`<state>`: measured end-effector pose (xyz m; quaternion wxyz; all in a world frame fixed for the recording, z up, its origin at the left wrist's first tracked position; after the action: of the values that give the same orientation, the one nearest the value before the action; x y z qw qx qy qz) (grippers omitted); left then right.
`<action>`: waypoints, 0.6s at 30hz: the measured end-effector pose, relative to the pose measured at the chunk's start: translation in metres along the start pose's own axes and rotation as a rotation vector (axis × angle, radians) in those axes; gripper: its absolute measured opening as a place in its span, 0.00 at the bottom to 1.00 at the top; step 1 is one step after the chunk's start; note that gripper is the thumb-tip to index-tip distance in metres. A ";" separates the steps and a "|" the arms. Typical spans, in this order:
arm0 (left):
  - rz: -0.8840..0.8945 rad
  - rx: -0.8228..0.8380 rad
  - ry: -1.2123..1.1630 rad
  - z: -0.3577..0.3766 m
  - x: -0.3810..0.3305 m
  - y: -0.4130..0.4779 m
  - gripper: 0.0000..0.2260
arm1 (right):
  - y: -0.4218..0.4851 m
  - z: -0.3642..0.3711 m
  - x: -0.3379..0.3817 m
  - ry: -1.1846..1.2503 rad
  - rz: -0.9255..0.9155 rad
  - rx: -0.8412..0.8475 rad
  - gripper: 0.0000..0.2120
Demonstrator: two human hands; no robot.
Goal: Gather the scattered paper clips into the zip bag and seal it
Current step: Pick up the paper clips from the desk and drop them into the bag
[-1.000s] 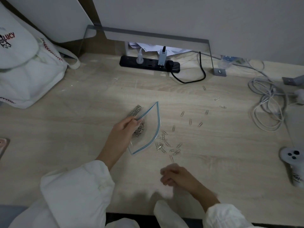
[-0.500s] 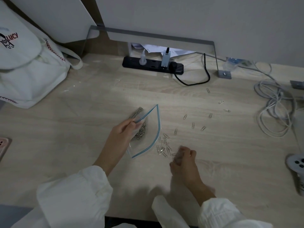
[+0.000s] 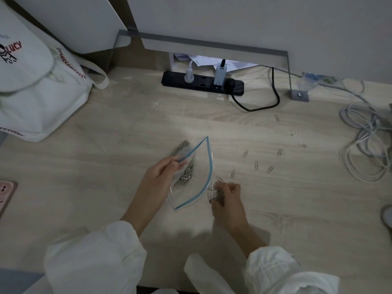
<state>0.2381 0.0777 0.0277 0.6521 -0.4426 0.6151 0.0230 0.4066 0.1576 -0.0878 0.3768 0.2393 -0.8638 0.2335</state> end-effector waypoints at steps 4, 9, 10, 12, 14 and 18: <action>-0.008 0.014 -0.013 0.002 -0.002 0.003 0.11 | 0.002 -0.002 -0.002 -0.025 -0.026 0.013 0.10; -0.014 0.018 -0.040 0.000 -0.002 0.007 0.11 | 0.004 0.002 -0.004 -0.119 -0.060 0.094 0.07; -0.007 0.015 -0.039 0.000 -0.002 0.008 0.11 | 0.005 0.003 -0.003 -0.189 -0.076 0.115 0.06; 0.004 0.011 -0.047 -0.002 -0.003 0.009 0.11 | 0.007 0.002 -0.002 -0.287 -0.091 0.150 0.05; -0.002 0.011 -0.058 -0.003 -0.003 0.010 0.11 | 0.007 0.000 -0.002 -0.285 -0.068 0.167 0.05; -0.015 0.007 -0.076 -0.006 -0.001 0.013 0.11 | 0.007 -0.008 -0.006 -0.182 0.012 0.123 0.08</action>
<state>0.2255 0.0821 0.0219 0.6767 -0.4437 0.5866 0.0325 0.4108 0.1690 -0.0892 0.2798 0.2770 -0.8800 0.2656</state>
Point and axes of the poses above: each hand's wrist, its own y-axis towards the middle knuckle, its own z-axis out of the palm, x = y × z, the point moved 5 cm from there along y, towards the middle knuckle, and after that the axes turned 9 degrees about -z, right-handed, at the moved point
